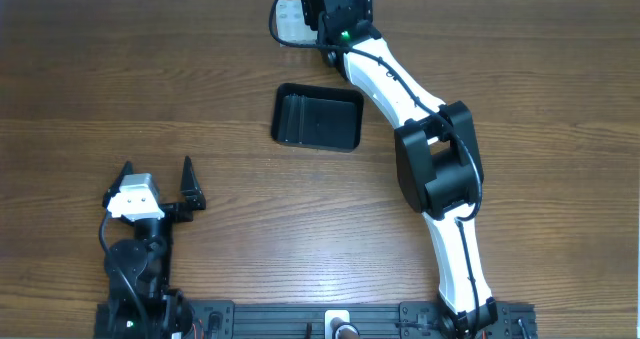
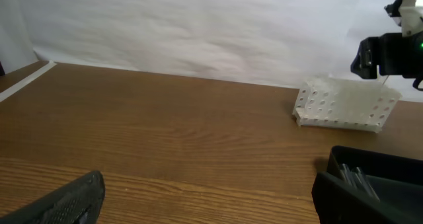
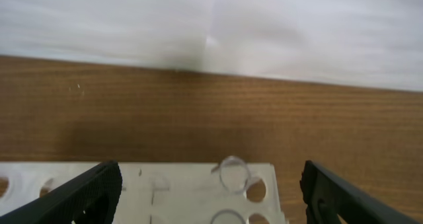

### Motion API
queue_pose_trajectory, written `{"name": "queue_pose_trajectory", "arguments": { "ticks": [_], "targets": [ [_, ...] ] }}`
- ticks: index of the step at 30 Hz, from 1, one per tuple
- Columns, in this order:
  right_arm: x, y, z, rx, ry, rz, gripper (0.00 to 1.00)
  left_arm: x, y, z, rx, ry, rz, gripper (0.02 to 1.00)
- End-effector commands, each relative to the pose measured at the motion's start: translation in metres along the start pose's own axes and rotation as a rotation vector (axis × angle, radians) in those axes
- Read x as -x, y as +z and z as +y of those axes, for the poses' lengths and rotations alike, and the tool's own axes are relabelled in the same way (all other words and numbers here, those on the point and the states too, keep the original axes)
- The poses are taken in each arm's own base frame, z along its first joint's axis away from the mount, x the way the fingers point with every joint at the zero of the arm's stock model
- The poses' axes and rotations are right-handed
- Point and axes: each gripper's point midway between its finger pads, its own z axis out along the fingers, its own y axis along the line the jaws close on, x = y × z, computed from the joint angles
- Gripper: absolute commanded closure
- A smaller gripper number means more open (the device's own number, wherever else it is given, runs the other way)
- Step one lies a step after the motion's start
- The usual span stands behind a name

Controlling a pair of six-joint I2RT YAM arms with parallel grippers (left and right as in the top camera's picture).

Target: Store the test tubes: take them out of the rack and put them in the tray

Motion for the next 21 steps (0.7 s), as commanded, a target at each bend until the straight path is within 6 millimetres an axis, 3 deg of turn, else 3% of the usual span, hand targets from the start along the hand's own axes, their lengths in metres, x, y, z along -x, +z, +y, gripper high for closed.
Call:
{"name": "queue_pose_trajectory", "arguments": {
  "ticks": [1, 6, 12, 21],
  "targets": [
    [-0.0005, 0.0020, 0.0032, -0.011, 0.009, 0.001, 0.161, -0.0008, 0.0000, 0.0005, 0.000, 0.018, -0.001, 0.020],
    [-0.0049, 0.0030, 0.0052, -0.010, 0.002, 0.012, 0.191, -0.0009, 0.0000, 0.0005, 0.000, 0.018, -0.001, 0.023],
    [-0.0056, 0.0024, 0.0067, -0.008, 0.000, 0.014, 0.384, -0.0008, 0.0000, 0.0005, 0.000, 0.018, -0.001, 0.020],
    [-0.0098, 0.0019, 0.0072, -0.009, -0.009, 0.030, 0.590, -0.0009, 0.0000, 0.0005, 0.000, 0.018, -0.001, 0.020]
  ]
}}
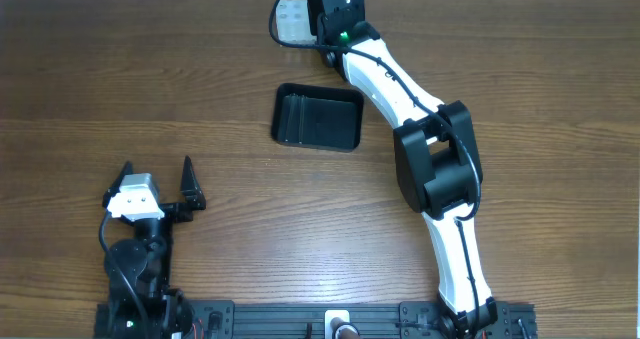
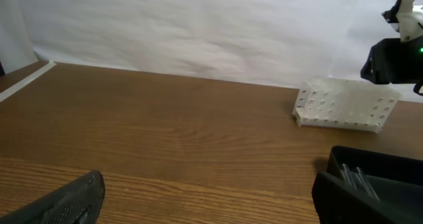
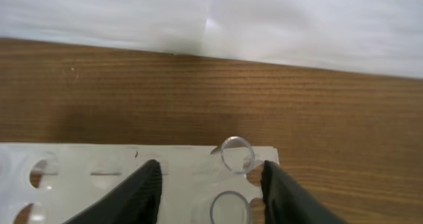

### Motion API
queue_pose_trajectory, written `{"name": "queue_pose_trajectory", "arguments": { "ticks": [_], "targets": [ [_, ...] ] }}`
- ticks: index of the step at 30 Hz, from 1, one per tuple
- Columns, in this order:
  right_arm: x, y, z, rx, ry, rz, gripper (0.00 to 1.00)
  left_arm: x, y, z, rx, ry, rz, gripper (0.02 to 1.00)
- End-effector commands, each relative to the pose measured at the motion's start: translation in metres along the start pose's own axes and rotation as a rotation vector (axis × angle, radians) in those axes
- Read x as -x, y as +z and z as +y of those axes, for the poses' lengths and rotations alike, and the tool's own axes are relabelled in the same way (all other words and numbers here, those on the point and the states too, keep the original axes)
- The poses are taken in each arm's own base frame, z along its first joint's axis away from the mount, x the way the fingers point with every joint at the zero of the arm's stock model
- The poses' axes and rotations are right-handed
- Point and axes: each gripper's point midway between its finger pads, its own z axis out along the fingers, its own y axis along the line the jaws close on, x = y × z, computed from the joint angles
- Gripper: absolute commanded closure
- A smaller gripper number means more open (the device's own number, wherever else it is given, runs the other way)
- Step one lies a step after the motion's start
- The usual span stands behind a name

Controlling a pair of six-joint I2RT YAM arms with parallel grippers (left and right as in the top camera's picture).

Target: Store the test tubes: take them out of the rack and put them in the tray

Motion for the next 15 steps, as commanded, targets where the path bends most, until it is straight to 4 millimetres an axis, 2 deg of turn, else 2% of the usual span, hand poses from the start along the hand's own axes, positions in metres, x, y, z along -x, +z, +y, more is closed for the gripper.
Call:
{"name": "queue_pose_trajectory", "arguments": {
  "ticks": [1, 6, 15],
  "targets": [
    [-0.0003, 0.0013, 0.0068, -0.006, 0.001, -0.002, 0.619, -0.0009, 0.0000, 0.0005, 0.000, 0.018, -0.001, 0.020],
    [-0.0014, 0.0008, 0.0080, -0.004, -0.002, 0.001, 0.687, -0.0009, 0.0000, 0.0005, 0.000, 0.018, -0.001, 0.023],
    [-0.0015, 0.0003, 0.0094, -0.003, -0.004, 0.001, 0.750, -0.0009, 0.0000, 0.0005, 0.000, 0.018, -0.001, 0.020]
  ]
}}
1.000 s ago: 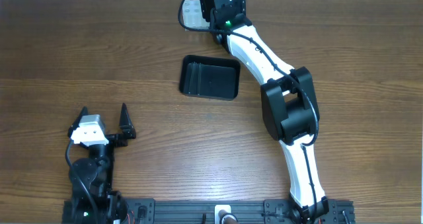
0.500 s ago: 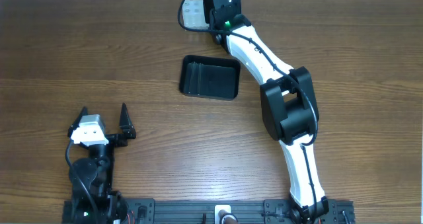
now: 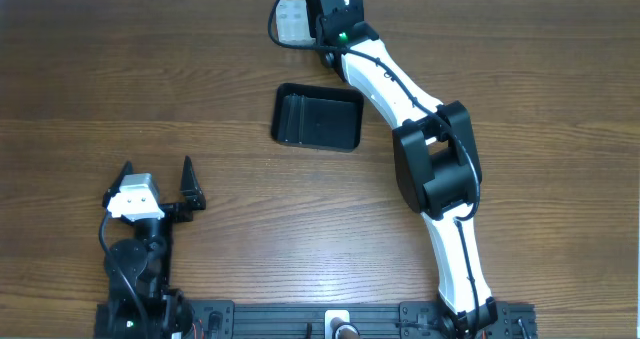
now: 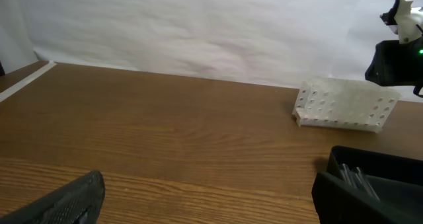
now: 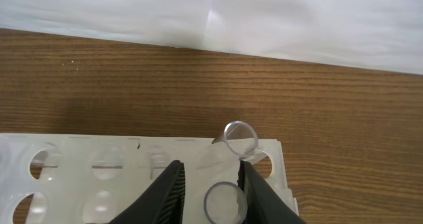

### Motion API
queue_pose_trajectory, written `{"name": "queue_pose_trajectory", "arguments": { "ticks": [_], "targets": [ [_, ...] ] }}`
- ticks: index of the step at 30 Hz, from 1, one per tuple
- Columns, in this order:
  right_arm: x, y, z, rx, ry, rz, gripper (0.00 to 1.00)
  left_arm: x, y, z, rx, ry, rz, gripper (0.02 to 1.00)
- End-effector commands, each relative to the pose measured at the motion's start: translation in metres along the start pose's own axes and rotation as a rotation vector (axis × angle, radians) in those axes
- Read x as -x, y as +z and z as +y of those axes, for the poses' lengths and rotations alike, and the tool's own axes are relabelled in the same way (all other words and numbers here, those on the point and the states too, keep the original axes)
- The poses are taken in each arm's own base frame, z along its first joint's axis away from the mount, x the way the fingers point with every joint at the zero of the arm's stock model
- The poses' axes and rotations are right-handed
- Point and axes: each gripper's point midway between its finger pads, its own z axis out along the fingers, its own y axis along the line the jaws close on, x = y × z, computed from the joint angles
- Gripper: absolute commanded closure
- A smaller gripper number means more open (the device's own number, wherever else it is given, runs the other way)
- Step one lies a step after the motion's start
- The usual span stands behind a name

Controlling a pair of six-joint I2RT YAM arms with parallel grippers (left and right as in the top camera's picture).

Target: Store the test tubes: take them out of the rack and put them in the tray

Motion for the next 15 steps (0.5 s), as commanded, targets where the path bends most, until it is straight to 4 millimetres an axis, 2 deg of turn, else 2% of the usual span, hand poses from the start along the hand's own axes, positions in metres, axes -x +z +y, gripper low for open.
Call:
{"name": "queue_pose_trajectory", "arguments": {
  "ticks": [1, 8, 15],
  "targets": [
    [0.002, 0.001, 0.008, -0.003, 0.004, -0.012, 0.748, -0.001, 0.000, 0.001, 0.000, 0.018, -0.001, 0.018],
    [0.003, -0.002, 0.014, 0.006, -0.001, -0.016, 0.781, -0.001, 0.000, 0.000, 0.000, 0.018, -0.001, 0.020],
    [0.015, -0.011, 0.019, 0.014, -0.010, -0.019, 0.820, -0.001, 0.000, 0.000, 0.000, 0.018, -0.001, 0.020]
  ]
}}
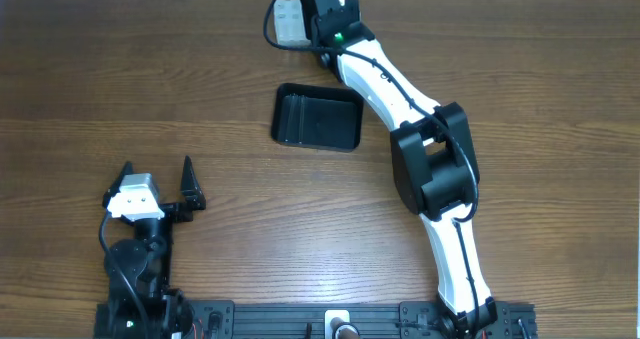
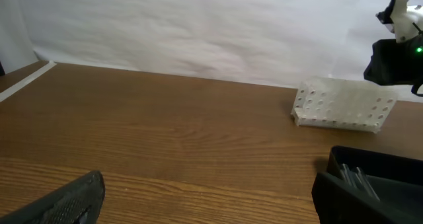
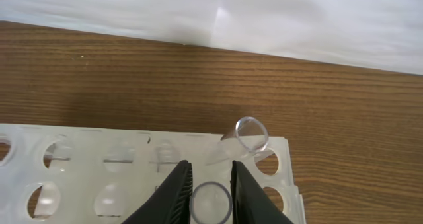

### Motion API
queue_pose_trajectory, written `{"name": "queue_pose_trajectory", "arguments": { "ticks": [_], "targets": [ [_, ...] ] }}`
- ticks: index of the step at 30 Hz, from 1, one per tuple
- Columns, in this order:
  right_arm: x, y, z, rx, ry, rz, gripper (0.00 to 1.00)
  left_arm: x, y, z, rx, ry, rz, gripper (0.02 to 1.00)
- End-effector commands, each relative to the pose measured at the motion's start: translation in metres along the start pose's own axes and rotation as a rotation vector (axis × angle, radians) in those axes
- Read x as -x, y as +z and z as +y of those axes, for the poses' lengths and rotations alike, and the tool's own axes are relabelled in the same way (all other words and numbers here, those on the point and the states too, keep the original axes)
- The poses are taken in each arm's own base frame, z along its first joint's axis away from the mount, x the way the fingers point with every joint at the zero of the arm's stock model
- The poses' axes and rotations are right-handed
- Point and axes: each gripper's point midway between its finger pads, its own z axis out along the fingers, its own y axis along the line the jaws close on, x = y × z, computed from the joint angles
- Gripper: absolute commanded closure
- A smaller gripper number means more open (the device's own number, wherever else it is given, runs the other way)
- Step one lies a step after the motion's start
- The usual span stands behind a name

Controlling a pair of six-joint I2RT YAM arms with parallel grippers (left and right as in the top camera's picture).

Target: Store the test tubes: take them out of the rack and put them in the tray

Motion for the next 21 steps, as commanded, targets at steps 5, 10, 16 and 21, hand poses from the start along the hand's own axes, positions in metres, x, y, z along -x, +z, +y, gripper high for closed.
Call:
{"name": "queue_pose_trajectory", "arguments": {
  "ticks": [5, 10, 16, 21],
  "targets": [
    [0.021, -0.009, 0.009, 0.005, 0.005, -0.030, 0.864, -0.001, 0.000, 0.000, 0.000, 0.018, -0.001, 0.023],
    [0.025, -0.011, 0.009, 0.005, -0.012, -0.035, 0.888, -0.001, 0.000, 0.000, 0.000, 0.018, -0.001, 0.020],
    [0.043, -0.027, 0.006, 0.012, 0.000, -0.064, 0.915, -0.001, 0.000, 0.001, 0.000, 0.018, -0.001, 0.020],
    [0.063, -0.046, 0.000, 0.018, 0.018, -0.100, 0.917, -0.001, 0.000, 0.000, 0.000, 0.018, -0.001, 0.023]
  ]
}}
